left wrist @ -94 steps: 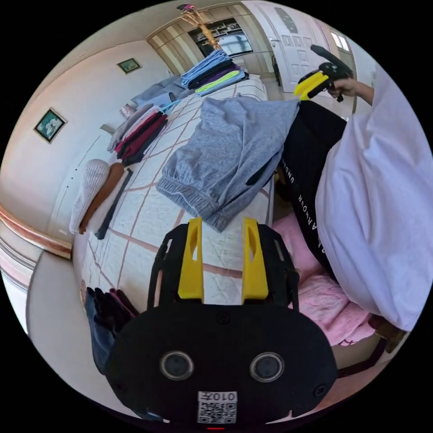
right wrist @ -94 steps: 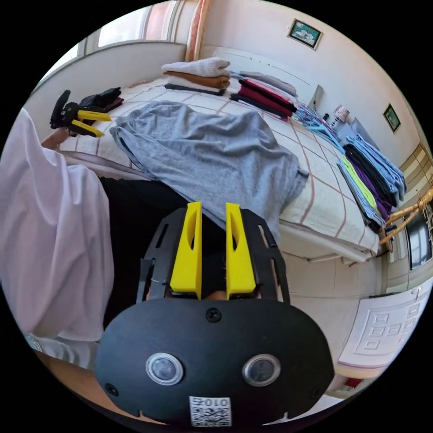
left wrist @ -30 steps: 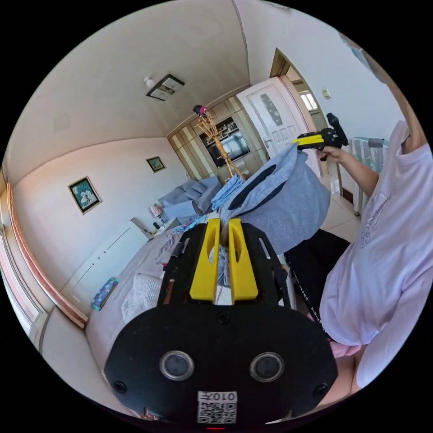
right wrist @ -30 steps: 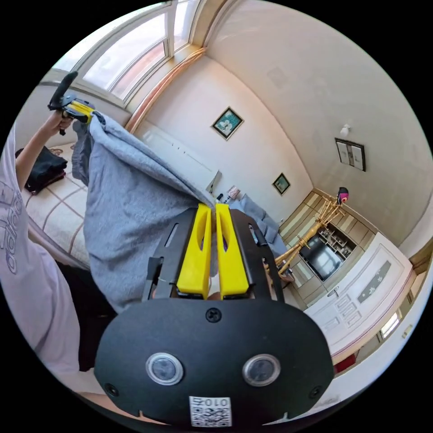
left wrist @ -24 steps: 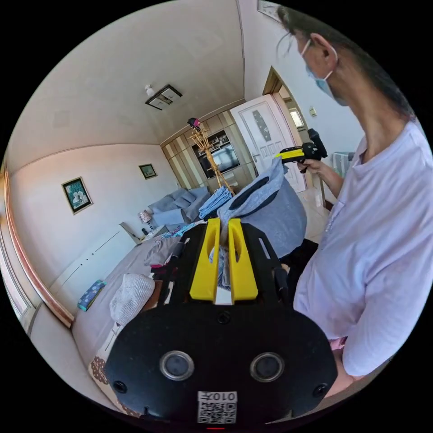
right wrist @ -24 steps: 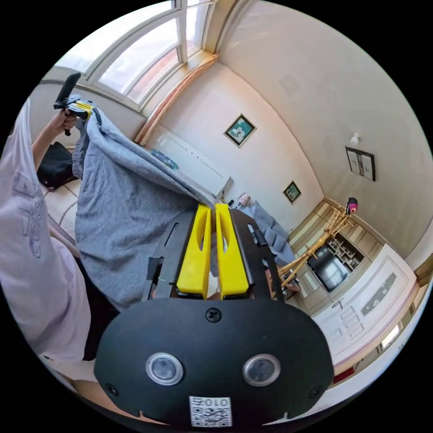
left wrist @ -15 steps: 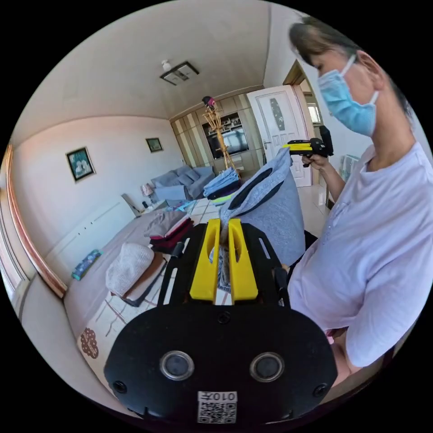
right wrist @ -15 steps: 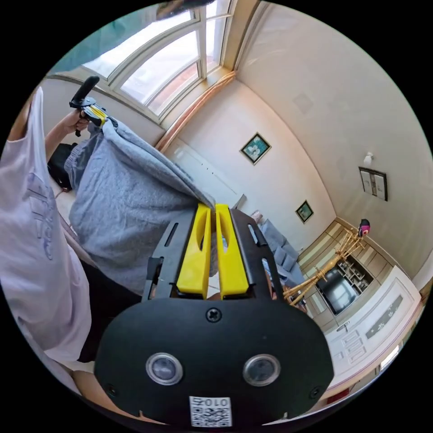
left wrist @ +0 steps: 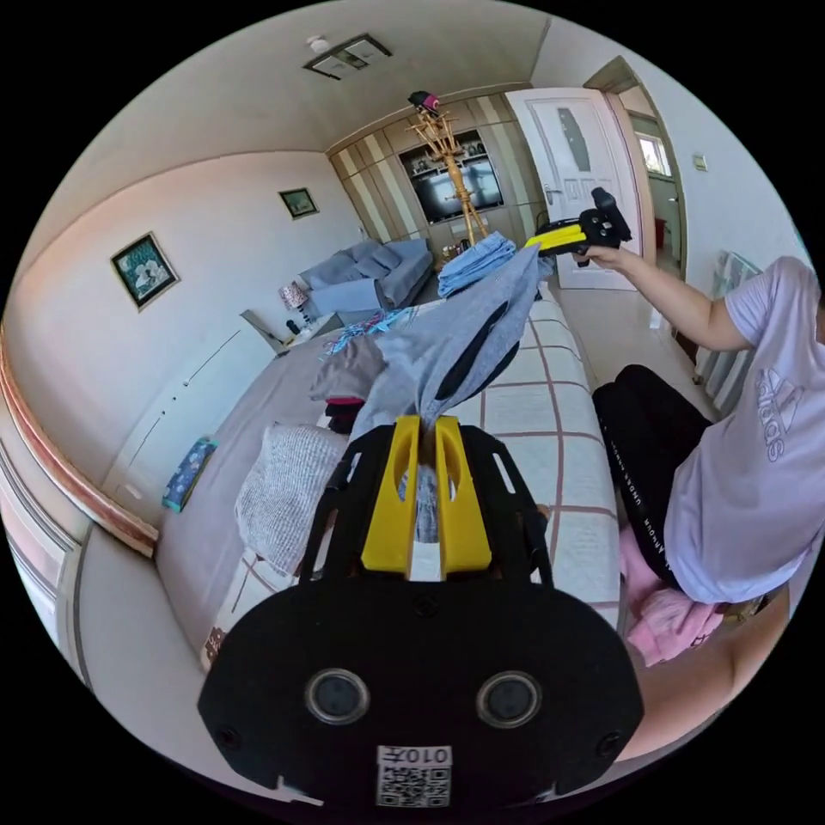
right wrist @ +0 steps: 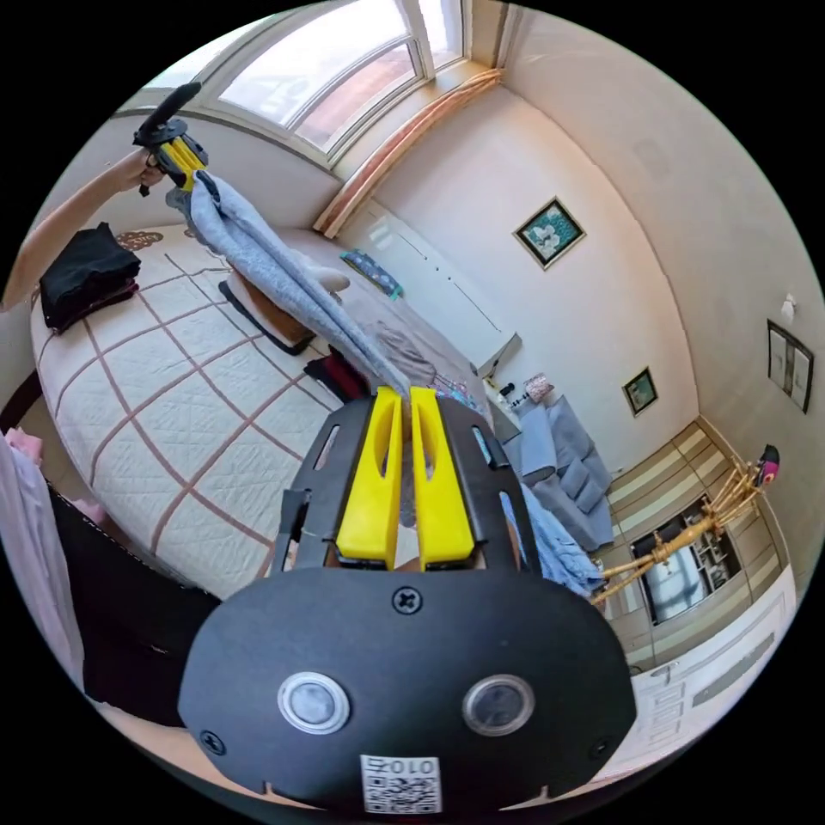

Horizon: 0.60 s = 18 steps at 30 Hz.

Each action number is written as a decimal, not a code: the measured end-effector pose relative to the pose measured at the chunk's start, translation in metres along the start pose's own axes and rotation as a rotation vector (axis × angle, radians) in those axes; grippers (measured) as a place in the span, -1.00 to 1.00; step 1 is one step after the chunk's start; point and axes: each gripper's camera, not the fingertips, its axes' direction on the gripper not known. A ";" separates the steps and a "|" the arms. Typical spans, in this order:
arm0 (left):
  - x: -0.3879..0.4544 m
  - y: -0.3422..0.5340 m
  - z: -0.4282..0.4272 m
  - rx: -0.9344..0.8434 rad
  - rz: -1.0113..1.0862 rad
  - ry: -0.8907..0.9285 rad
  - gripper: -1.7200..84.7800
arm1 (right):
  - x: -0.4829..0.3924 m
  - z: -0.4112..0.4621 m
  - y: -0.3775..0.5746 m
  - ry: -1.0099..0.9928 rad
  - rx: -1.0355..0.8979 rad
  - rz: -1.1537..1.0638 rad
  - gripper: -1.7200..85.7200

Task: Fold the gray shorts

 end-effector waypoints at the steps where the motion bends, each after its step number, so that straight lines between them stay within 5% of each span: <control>1: 0.007 0.010 0.024 -0.043 0.019 -0.012 -0.94 | -0.004 0.011 0.005 -0.024 0.001 0.007 -0.93; 8: 0.092 0.106 0.197 -0.449 0.014 0.134 -0.93 | -0.118 0.140 0.074 -0.237 -0.299 -0.056 -0.93; 18: 0.131 0.105 0.177 -0.344 -0.010 0.030 -0.92 | -0.068 0.109 0.075 -0.258 -0.268 0.001 -0.93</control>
